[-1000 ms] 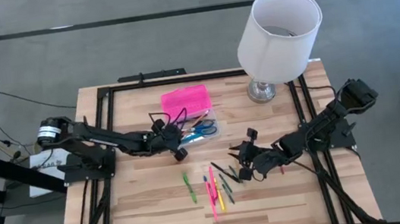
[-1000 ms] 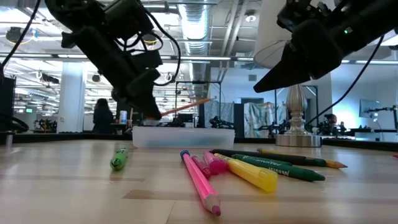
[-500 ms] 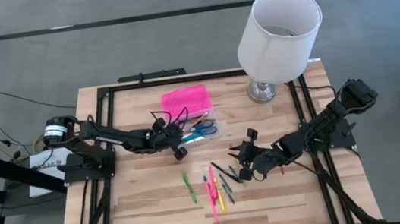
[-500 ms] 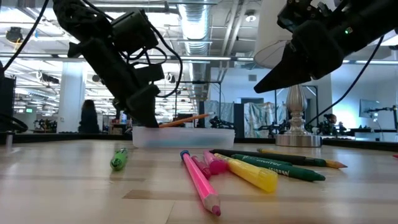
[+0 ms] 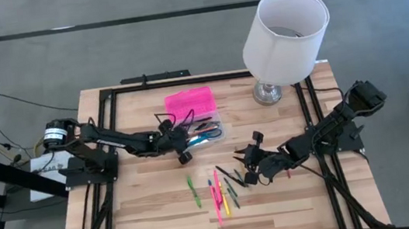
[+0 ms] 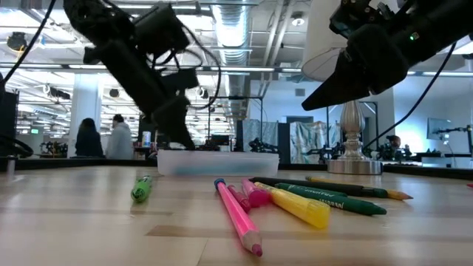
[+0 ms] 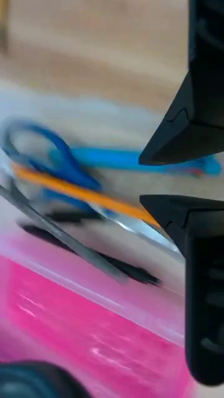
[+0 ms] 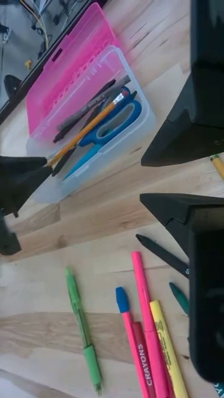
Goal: Pick & place school supplies into a supply box
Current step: Put the yellow pencil into the pink supply box
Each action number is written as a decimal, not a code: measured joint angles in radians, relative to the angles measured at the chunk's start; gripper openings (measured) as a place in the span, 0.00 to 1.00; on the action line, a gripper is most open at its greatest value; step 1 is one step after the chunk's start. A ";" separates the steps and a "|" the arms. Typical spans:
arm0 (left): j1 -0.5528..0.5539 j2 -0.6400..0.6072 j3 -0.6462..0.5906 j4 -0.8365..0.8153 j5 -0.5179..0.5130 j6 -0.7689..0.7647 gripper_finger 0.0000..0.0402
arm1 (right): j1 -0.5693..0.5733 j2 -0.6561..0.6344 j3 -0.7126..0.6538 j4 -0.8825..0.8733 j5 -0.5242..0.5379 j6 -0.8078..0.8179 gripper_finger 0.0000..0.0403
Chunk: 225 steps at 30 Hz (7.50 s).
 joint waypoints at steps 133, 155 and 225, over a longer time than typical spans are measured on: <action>-0.714 -0.119 -0.150 0.042 -0.316 0.250 0.21 | 0.079 0.383 0.478 -1.004 -0.403 0.669 0.00; -0.714 -0.119 -0.150 0.042 -0.316 0.250 0.21 | 0.214 0.378 0.485 -1.088 0.071 0.577 0.00; -0.788 -0.172 -0.149 -0.301 -0.497 -0.036 0.21 | -0.436 0.376 0.488 -0.002 -0.157 -0.411 0.09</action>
